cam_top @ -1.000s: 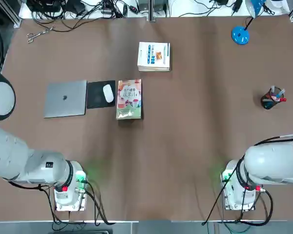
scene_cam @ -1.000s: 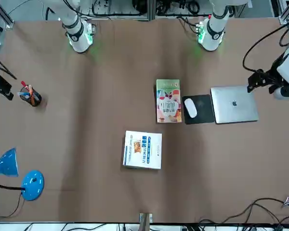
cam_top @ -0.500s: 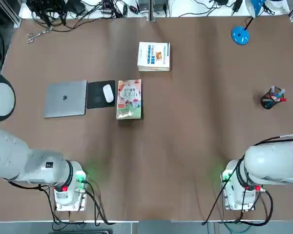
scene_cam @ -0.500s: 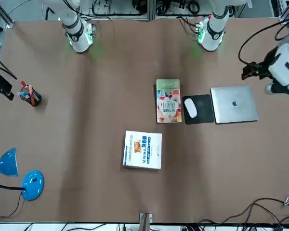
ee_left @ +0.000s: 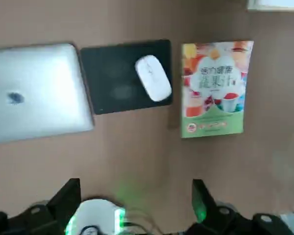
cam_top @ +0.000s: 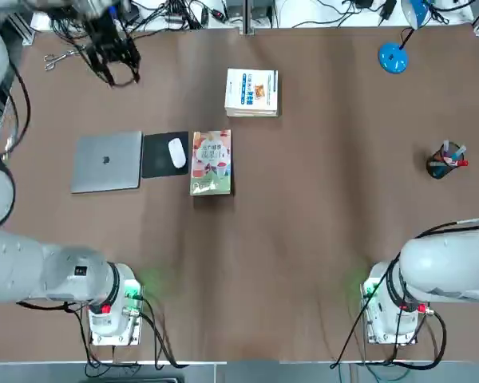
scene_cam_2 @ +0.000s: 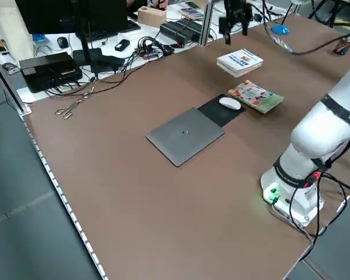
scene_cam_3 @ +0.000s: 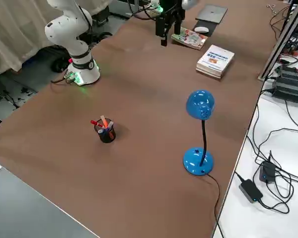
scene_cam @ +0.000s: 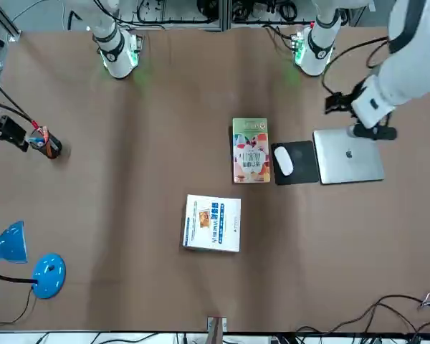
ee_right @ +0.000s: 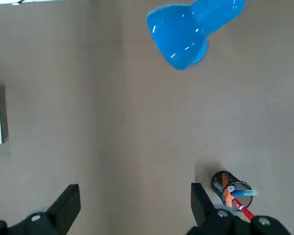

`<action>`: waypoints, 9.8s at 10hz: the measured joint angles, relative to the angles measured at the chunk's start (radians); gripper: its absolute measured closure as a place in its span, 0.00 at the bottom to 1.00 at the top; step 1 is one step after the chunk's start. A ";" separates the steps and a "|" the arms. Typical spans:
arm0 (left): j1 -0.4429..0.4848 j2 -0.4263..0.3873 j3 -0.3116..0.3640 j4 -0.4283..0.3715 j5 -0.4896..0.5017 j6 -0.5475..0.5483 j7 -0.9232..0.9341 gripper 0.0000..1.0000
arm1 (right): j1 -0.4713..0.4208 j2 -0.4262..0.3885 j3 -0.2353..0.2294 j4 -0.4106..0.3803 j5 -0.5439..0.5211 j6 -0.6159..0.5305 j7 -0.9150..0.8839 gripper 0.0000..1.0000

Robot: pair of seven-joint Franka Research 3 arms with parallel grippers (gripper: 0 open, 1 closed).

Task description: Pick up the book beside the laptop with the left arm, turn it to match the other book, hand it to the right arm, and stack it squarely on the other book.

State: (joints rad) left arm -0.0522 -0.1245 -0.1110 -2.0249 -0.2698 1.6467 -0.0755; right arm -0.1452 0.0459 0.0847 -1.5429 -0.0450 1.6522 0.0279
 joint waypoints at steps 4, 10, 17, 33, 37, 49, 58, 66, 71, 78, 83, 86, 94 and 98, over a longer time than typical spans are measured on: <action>-0.065 -0.051 -0.006 -0.448 -0.242 0.485 0.072 0.00 | -0.005 0.002 -0.002 0.000 0.003 -0.002 0.001 0.00; -0.106 0.090 -0.023 -0.584 -0.700 0.620 0.358 0.00 | -0.008 0.002 -0.002 0.000 0.028 -0.003 0.001 0.00; -0.105 0.309 -0.076 -0.613 -1.067 0.692 0.642 0.02 | -0.007 0.048 0.007 0.000 0.040 0.015 0.001 0.00; -0.106 0.483 -0.155 -0.488 -1.192 0.721 0.670 0.20 | 0.017 0.083 0.015 0.003 0.040 0.029 0.000 0.00; -0.106 0.487 -0.162 -0.474 -1.195 0.720 0.673 0.61 | 0.017 0.083 0.015 0.004 0.041 0.031 0.000 0.00; -0.100 0.273 -0.166 -0.395 -0.909 0.752 0.698 0.82 | 0.017 0.083 0.016 0.005 0.041 0.032 0.000 0.00; 0.019 0.291 -0.156 -0.028 -0.572 0.439 0.669 0.82 | 0.017 0.083 0.015 0.004 0.041 0.032 0.000 0.00; 0.062 0.420 -0.138 0.347 -0.437 0.024 0.635 0.82 | 0.017 0.083 0.013 0.004 0.041 0.031 0.000 0.00; 0.009 0.607 -0.153 0.589 -0.362 0.005 0.644 0.82 | 0.013 0.083 0.012 0.005 0.041 0.034 0.000 0.00; -0.089 0.882 -0.158 0.838 -0.360 0.117 0.851 0.82 | 0.009 0.083 0.008 0.006 0.041 0.041 0.000 0.00; -0.150 1.011 -0.156 0.943 -0.360 0.207 0.948 0.82 | 0.001 0.083 0.003 0.008 0.039 0.043 0.000 0.00; -0.195 1.058 -0.134 0.946 -0.359 0.277 0.974 0.82 | 0.000 0.083 0.002 0.008 0.039 0.048 0.000 0.00; -0.311 1.068 0.074 0.974 -0.359 0.283 1.076 0.82 | -0.001 0.092 0.001 0.007 0.038 0.083 -0.001 0.00; -0.345 1.069 0.093 0.976 -0.359 0.331 1.149 0.82 | -0.001 0.092 0.003 0.007 0.038 0.091 -0.001 0.00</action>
State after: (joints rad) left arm -0.3975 0.9443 -0.0178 -1.0490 -0.6284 1.9778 1.0733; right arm -0.1460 0.1376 0.0875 -1.5361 -0.0067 1.7429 0.0267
